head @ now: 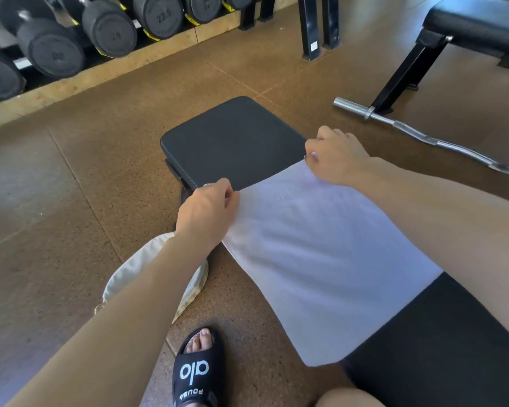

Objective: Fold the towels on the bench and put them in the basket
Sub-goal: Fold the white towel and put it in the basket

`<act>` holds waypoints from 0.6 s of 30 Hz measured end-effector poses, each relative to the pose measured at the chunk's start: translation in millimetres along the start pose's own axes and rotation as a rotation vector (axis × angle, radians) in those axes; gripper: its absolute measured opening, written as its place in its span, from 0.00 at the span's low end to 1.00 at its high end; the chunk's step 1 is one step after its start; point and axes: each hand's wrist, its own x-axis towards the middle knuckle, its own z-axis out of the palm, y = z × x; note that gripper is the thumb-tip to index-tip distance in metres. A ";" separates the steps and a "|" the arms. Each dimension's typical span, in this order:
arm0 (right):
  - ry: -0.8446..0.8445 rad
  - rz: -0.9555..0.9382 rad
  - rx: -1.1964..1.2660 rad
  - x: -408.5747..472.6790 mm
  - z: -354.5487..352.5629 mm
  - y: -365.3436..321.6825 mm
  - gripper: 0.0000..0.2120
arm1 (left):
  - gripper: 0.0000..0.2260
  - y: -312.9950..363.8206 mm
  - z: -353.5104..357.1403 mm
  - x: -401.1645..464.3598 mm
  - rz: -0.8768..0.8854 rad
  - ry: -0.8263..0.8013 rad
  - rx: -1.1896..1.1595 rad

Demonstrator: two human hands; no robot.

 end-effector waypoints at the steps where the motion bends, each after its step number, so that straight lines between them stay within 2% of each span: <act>1: 0.007 0.031 0.033 -1.9 1.8 -0.1 0.10 | 0.10 -0.3 0.8 -0.4 0.017 0.011 0.046; 4: 0.008 0.090 0.139 -6.9 8.0 -0.9 0.08 | 0.12 -2.5 2.5 -1.5 0.057 0.028 0.135; 8: 0.103 0.121 0.208 -7.1 14.3 4.0 0.08 | 0.12 -7.1 1.4 -1.2 0.064 0.029 0.157; 13: 0.098 0.204 0.303 -0.4 15.5 11.7 0.10 | 0.14 -12.7 1.1 -0.8 0.085 0.033 0.215; 18: 0.179 0.296 0.398 0.3 19.3 17.5 0.10 | 0.14 -16.7 2.2 -0.4 0.109 0.030 0.284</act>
